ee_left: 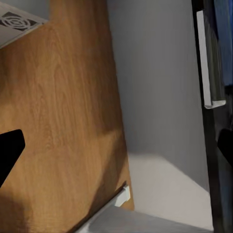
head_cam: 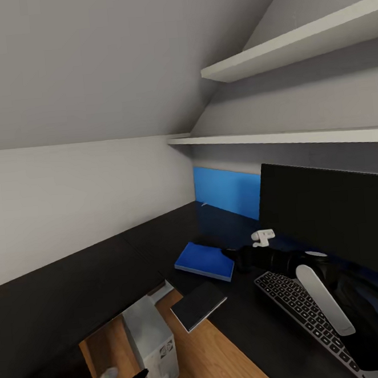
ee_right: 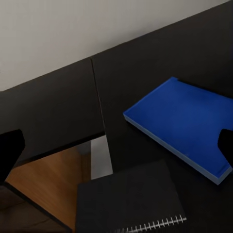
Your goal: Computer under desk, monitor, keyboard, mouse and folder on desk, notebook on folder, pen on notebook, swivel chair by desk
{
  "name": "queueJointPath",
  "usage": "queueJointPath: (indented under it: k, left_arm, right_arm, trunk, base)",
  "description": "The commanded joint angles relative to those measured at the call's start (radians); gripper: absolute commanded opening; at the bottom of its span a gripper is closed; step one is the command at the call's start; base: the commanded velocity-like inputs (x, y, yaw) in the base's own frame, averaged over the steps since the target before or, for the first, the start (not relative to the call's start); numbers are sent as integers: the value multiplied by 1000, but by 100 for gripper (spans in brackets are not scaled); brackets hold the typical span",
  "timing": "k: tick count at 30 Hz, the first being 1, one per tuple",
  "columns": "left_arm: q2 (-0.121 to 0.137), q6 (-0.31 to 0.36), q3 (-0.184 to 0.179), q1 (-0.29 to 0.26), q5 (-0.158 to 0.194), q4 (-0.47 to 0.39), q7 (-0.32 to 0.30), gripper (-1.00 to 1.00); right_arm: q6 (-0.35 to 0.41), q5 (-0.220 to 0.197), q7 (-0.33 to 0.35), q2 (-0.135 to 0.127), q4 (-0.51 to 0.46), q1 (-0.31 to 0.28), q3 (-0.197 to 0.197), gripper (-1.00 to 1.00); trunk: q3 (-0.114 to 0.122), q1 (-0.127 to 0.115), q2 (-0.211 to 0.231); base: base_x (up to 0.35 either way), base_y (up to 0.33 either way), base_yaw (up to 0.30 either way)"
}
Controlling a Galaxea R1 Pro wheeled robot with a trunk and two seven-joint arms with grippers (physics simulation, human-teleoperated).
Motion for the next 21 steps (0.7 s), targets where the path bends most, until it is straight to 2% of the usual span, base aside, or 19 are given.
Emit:
queueJointPath:
  k: [1,9,14,17,18,19,21]
  left_arm:
    - [-5,27,2,-13,7,-3,4,100]
    - [-25,159,53,-93,14,4,1,100]
    - [-37,233,71,-135,18,37,-11,100]
    - [-50,260,83,-170,20,74,-35,100]
    - [-59,281,93,-192,20,104,-64,100]
    - [-59,281,93,-192,20,104,-64,100]
    - [-68,302,103,-210,19,138,-109,100]
  right_arm:
    - [3,6,6,0,-1,-1,5,100]
    - [3,8,5,0,-1,-1,32,100]
    - [3,9,5,0,-1,-1,39,100]
    - [2,9,5,-1,-1,-1,40,100]
    - [3,10,5,-1,-1,-1,41,100]
    - [3,10,5,-1,-1,-1,41,100]
    - [3,10,5,-1,-1,-1,41,100]
  trunk:
    - [-1,0,-1]
    - [-1,0,-1]
    - [-1,0,-1]
    - [-1,0,-1]
    - [-1,0,-1]
    - [-1,0,-1]
    - [-1,0,-1]
  base:
    - [0,0,0]
    - [0,0,0]
    - [0,0,0]
    - [0,0,0]
    - [0,0,0]
    - [0,0,0]
    - [0,0,0]
